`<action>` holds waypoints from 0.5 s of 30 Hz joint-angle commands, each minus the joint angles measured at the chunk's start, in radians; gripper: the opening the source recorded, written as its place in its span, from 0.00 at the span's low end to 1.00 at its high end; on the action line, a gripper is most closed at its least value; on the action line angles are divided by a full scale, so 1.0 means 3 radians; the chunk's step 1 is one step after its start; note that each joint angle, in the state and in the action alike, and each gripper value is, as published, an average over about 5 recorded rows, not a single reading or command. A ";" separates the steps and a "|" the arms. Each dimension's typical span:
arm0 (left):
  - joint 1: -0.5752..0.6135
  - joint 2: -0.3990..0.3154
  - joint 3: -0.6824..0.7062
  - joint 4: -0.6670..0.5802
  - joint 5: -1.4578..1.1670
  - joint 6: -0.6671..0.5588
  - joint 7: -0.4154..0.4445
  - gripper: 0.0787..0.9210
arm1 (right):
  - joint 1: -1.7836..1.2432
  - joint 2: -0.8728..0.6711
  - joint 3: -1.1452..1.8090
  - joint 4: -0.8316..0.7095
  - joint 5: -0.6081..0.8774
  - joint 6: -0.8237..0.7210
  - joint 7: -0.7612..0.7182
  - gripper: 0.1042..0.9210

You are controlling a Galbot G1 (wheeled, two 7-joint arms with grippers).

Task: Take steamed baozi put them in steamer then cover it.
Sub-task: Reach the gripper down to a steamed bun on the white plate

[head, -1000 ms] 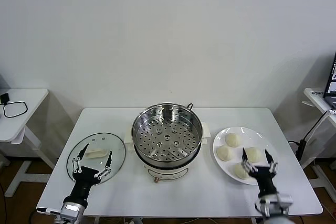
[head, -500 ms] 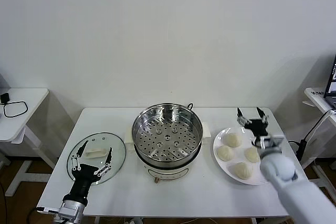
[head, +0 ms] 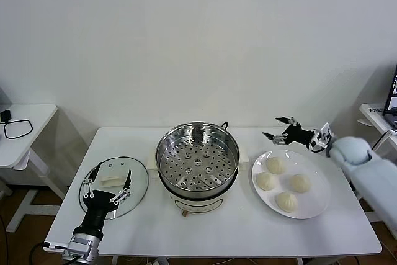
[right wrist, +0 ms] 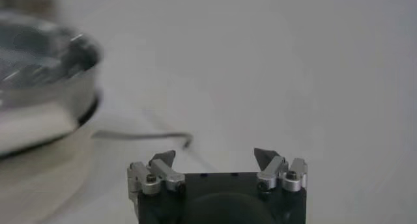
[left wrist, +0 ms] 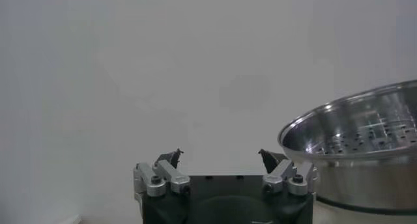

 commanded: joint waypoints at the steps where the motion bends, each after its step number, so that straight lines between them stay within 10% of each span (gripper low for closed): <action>1: 0.0000 -0.0011 -0.0001 -0.0016 -0.0009 0.0017 -0.0003 0.88 | 0.0834 0.0029 -0.0649 -0.0494 -0.0931 0.0053 -0.1360 0.88; 15: 0.0032 -0.0051 -0.0039 -0.0012 -0.0011 0.0004 -0.0013 0.88 | 0.1003 0.0666 -0.0850 -0.0955 -0.1945 0.0296 -0.1477 0.88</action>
